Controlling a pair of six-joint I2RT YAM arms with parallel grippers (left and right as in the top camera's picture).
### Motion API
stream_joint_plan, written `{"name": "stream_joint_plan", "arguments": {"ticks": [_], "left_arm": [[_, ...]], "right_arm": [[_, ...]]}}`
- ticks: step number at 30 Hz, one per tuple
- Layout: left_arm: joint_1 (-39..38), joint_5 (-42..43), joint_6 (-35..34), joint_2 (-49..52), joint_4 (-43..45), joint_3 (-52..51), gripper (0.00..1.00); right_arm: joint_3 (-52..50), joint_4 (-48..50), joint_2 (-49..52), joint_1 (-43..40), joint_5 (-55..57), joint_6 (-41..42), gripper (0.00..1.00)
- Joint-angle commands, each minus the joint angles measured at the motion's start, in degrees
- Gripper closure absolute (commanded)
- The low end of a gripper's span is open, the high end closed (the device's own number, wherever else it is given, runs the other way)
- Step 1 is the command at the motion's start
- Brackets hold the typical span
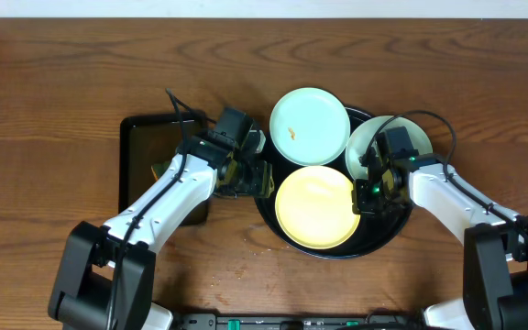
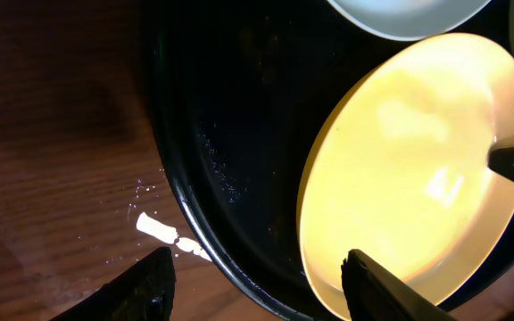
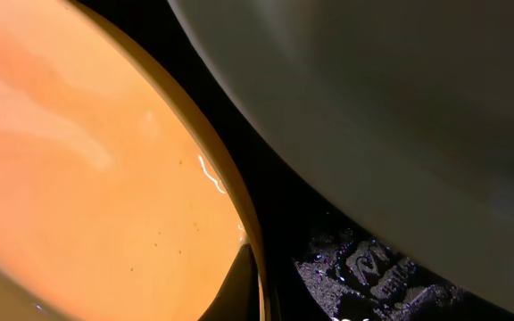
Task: Clean dirty plates on tray and stack at the side
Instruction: 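Grasp the yellow plate's rim with the right gripper and lift it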
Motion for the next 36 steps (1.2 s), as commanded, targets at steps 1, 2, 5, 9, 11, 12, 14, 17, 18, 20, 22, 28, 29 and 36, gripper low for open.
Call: {"name": "stream_joint_plan", "arguments": {"ticks": [1,2,5,9,11,12,14,17,18,20,22,28,29,36], "left_arm": [[0.0,-0.85,0.57,-0.28,-0.79,0.35,0.38],[0.0,-1.44,0.57,-0.28,-1.03,0.35,0.38],[0.02,-3.65,0.57,-0.28,-1.84,0.35,0.38],[0.02,-4.02,0.57,-0.28,-2.05,0.35,0.36],[0.02,-4.02,0.55,-0.28,-2.08,0.35,0.34],[0.02,-3.96,0.55,-0.28,-2.16,0.35,0.34],[0.02,-3.91,0.55,-0.44,-2.47,0.37,0.36],[0.02,-3.43,0.55,-1.9,-3.54,1.01,0.38],[0.02,-3.52,0.57,-2.84,-4.44,1.51,0.39],[0.31,-3.56,0.59,-5.27,-5.86,2.47,0.38],[1.44,-3.96,0.52,-8.81,-6.69,2.73,0.38],[10.45,-4.04,0.52,-19.58,-11.1,2.73,0.38],[12.55,-4.39,0.52,-21.07,-11.87,2.73,0.38],[24.41,-8.02,0.55,-25.92,-17.09,2.73,0.37]], "right_arm": [[0.26,-0.98,-0.55,0.2,4.55,1.4,0.99],[0.72,-1.77,-1.6,0.22,5.9,1.4,0.99],[2.4,-4.33,-5.9,0.94,10.82,1.4,0.99],[4.72,-7.06,-13.05,2.93,17.05,1.42,0.99],[5.73,-7.96,-16.26,4.52,20.7,1.42,0.99],[6.12,-8.07,-17.73,5.42,22.64,1.42,0.99],[6.51,-7.8,-20.11,7.48,26.77,1.42,0.99],[6.6,-7.41,-22.91,10.95,33.59,1.42,0.99],[6.6,-7.28,-23.61,12.04,35.5,1.42,0.99],[6.6,-6.67,-24.79,13.88,38.36,1.4,0.99],[6.62,-6.08,-25.62,15.63,41.75,1.4,0.99],[6.8,-4.37,-26.01,21.49,49.86,-0.48,0.99],[6.8,-3.93,-26.01,22.71,50.53,-1.25,0.99],[6.8,-1.92,-26.01,33.31,67.63,-7.28,0.99]]}}
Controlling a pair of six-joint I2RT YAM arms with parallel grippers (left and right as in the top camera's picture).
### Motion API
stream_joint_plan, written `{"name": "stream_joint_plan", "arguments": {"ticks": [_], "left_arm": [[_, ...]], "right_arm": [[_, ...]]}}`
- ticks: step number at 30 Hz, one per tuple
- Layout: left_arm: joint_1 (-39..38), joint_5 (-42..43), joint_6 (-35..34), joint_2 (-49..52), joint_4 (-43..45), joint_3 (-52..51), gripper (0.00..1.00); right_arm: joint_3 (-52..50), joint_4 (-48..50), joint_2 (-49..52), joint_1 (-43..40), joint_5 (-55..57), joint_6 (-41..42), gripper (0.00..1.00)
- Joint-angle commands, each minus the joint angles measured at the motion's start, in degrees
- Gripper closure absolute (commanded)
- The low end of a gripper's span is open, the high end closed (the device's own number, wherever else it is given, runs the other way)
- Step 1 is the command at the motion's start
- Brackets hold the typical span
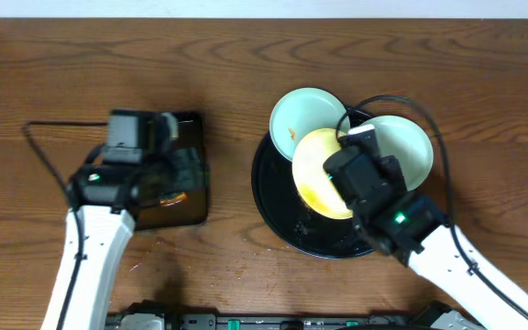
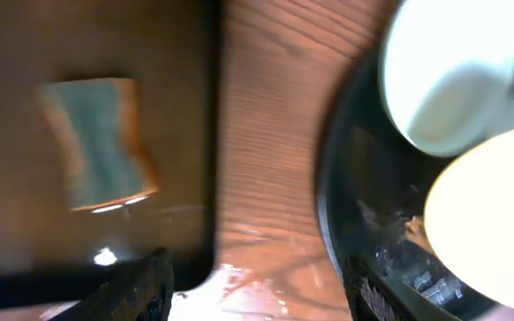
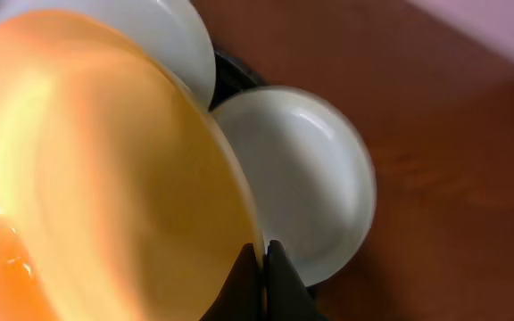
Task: Clean dirty plates on tray and stack at the side
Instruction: 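Grasp the yellow plate's rim with the right gripper and lift it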
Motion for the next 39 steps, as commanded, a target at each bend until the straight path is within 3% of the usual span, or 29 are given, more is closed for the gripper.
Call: {"name": "stream_joint_plan", "arguments": {"ticks": [1,18,39], "left_arm": [[4.07,-1.86,0.37,-0.55,-1.86,1.25,0.37],[5.51,-1.86,0.37,-0.15,-2.69,0.61,0.37],[5.51,-1.84,0.37,-0.15,-2.73,0.61,0.38]], "right_arm": [[1.03,0.72,-0.81,5.49,14.45,-4.87,0.99],[1.03,1.75,-0.79,24.63,36.41,-11.15,0.99],[1.03,2.27,-0.79,25.77,38.07,-12.31,0.99]]}}
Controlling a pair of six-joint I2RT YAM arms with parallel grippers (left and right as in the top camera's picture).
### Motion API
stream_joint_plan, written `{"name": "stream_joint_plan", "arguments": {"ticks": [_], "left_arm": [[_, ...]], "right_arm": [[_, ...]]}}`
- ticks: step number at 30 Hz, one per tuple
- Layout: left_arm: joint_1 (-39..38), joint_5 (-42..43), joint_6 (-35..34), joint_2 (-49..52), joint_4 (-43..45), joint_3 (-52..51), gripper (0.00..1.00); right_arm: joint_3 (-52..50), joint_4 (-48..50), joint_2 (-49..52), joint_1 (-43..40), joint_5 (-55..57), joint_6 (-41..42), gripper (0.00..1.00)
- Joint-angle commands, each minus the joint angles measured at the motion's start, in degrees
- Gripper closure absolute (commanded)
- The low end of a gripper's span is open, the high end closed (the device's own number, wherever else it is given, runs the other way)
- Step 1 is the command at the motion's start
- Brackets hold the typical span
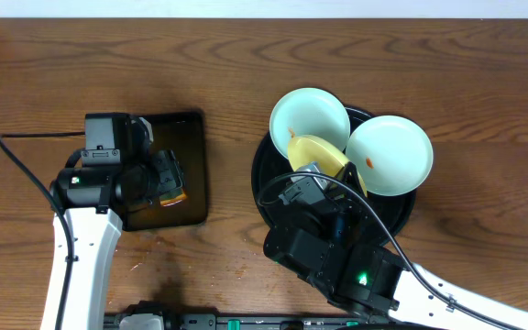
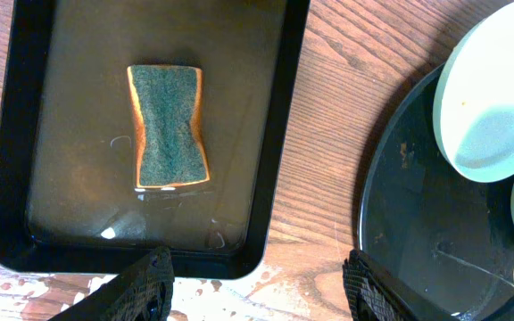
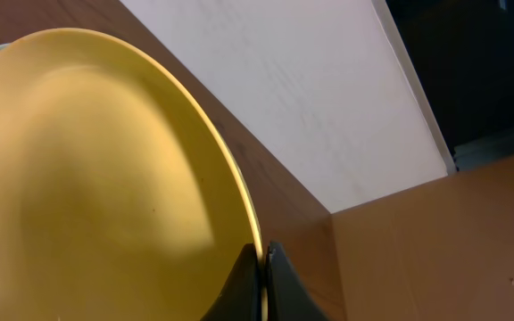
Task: Clean dirty plates on tray and stack at the side
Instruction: 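Grasp the yellow plate's rim with the right gripper and lift it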
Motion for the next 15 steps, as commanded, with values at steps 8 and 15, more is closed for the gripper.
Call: {"name": "stream_joint_plan", "arguments": {"ticks": [8,15], "left_arm": [[0.28,-0.52,0.35,0.11,-0.28,0.61,0.38],[0.28,-0.52,0.35,0.11,-0.31,0.61,0.38]], "right_arm": [[1.03,1.31,-0.79,0.0,0.79,1.77,0.99],[1.03,1.49,-0.79,-4.94,-6.19,7.1,0.99]]}}
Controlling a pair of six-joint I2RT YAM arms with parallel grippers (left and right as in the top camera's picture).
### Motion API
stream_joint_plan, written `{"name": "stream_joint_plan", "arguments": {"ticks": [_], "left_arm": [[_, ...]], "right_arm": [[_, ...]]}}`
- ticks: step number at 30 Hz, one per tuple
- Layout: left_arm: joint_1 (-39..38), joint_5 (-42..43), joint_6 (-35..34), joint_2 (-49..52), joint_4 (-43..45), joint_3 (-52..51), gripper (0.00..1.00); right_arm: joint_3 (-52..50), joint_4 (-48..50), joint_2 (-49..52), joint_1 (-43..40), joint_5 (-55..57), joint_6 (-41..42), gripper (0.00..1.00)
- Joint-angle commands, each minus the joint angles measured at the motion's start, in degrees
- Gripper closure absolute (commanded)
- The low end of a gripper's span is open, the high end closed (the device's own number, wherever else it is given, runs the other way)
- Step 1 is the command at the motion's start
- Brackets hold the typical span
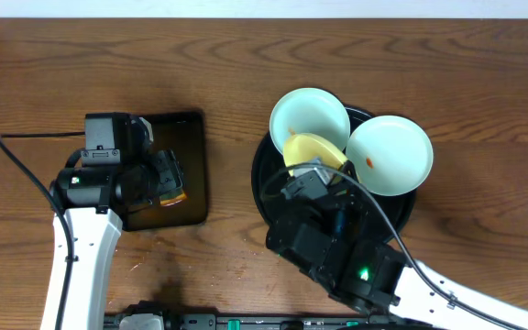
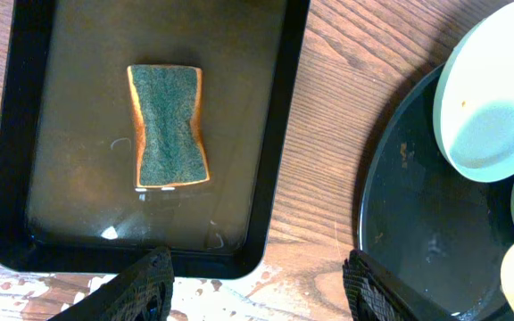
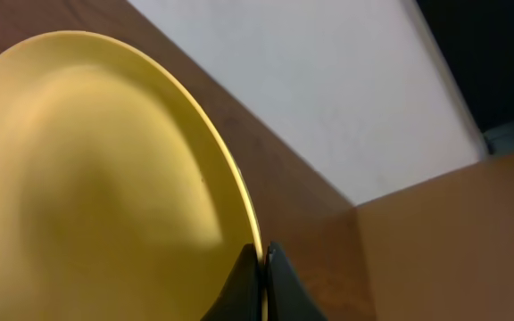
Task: Clean dirty plates on tray and stack at the side
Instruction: 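Grasp the yellow plate's rim with the right gripper and lift it, then carry the yellow plate right and set it beside the tray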
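Observation:
My right gripper (image 3: 262, 254) is shut on the rim of the yellow plate (image 3: 96, 178) and holds it raised and tilted. In the overhead view the yellow plate (image 1: 314, 149) hangs above the round black tray (image 1: 266, 197), with the right arm covering its lower part. Two pale green plates lie on that tray, one (image 1: 310, 115) at the back with an orange speck and one (image 1: 390, 154) at the right with a red speck. My left gripper (image 2: 257, 285) is open and empty above the near edge of the rectangular black tray (image 2: 279, 169), where the sponge (image 2: 168, 125) lies flat.
The rectangular tray holds shallow liquid, and wet splashes (image 2: 310, 281) mark the wood by its near corner. The left arm's cable (image 1: 26, 137) loops out to the left. A white wall shows beyond the table's far edge in the right wrist view.
The yellow plate has shifted a little in the right gripper's hold, and more of its edge shows in the left wrist view. The left arm and the sponge have not moved.
First both grippers were low at the round tray, the right at the yellow plate's rim, the left open beside it. Then the right held the plate raised while the left was over the rectangular tray. The plate now stands steeply tilted above the tray, left open above the sponge.

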Motion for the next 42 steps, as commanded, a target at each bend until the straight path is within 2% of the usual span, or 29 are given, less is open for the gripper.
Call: {"name": "stream_joint_plan", "arguments": {"ticks": [1,4,7,10,17,18,21,31,36,42], "left_arm": [[0.28,-0.55,0.35,0.11,-0.26,0.61,0.37],[0.28,-0.55,0.35,0.11,-0.37,0.61,0.38],[0.28,-0.55,0.35,0.11,-0.2,0.61,0.37],[0.28,-0.52,0.35,0.11,-0.44,0.61,0.37],[0.28,-0.55,0.35,0.11,-0.57,0.61,0.37],[0.28,-0.52,0.35,0.11,-0.55,0.61,0.37],[0.28,-0.55,0.35,0.11,-0.57,0.61,0.37],[0.28,-0.55,0.35,0.11,-0.52,0.61,0.38],[0.28,-0.55,0.35,0.11,-0.13,0.61,0.37],[0.28,-0.55,0.35,0.11,0.11,0.61,0.37]], "right_arm": [[1.03,0.24,-0.83,-2.99,-2.67,4.04,0.99],[1.03,1.07,-0.83,-4.31,-5.66,4.46,0.99],[1.14,0.46,-0.81,-7.45,-14.62,4.55,0.99],[1.88,-2.45,-2.47,-9.42,-20.98,12.11,0.99],[2.01,-2.89,-4.68,-24.11,-40.06,16.04,0.99],[2.01,-2.86,-5.84,-29.77,-47.65,18.14,0.99],[2.01,-2.86,-7.32,-40.33,-58.38,19.04,0.99],[1.99,-2.38,-5.27,-79.67,-82.73,19.02,0.99],[1.99,-1.27,-0.5,-93.09,-83.95,19.06,0.99],[1.99,4.5,7.43,-101.88,-81.77,23.98,0.99]]}}
